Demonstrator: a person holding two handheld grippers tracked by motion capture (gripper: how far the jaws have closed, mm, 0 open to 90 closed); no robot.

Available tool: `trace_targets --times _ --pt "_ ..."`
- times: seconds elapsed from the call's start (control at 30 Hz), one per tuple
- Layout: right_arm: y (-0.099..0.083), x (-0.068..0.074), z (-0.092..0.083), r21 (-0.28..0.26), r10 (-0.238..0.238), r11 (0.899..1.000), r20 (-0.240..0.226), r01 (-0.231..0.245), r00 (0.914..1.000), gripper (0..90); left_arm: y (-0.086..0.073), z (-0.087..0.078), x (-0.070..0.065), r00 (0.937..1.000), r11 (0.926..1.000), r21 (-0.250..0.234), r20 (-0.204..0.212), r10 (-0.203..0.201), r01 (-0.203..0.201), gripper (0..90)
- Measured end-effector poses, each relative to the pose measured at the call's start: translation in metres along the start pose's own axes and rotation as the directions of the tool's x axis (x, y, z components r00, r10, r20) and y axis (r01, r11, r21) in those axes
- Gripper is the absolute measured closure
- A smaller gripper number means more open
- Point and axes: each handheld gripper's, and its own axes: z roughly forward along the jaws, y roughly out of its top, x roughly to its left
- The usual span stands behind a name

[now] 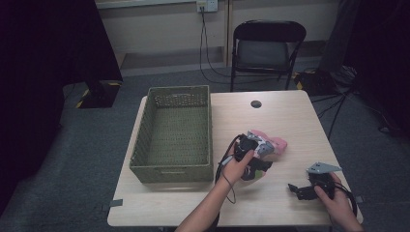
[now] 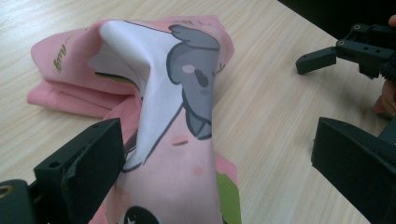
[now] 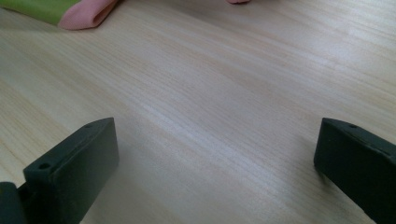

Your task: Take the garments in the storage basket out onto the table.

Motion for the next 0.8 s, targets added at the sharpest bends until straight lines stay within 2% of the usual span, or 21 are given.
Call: trace_targets --times 0.8 --pt "0.0000 0.0000 0.0000 0.000 0.000 1.000 0.000 0.000 1.0000 0.0 -0.0090 -0.0078 0.0022 0.9999 0.9999 -0.012 0.017 -0.003 0.003 1.8"
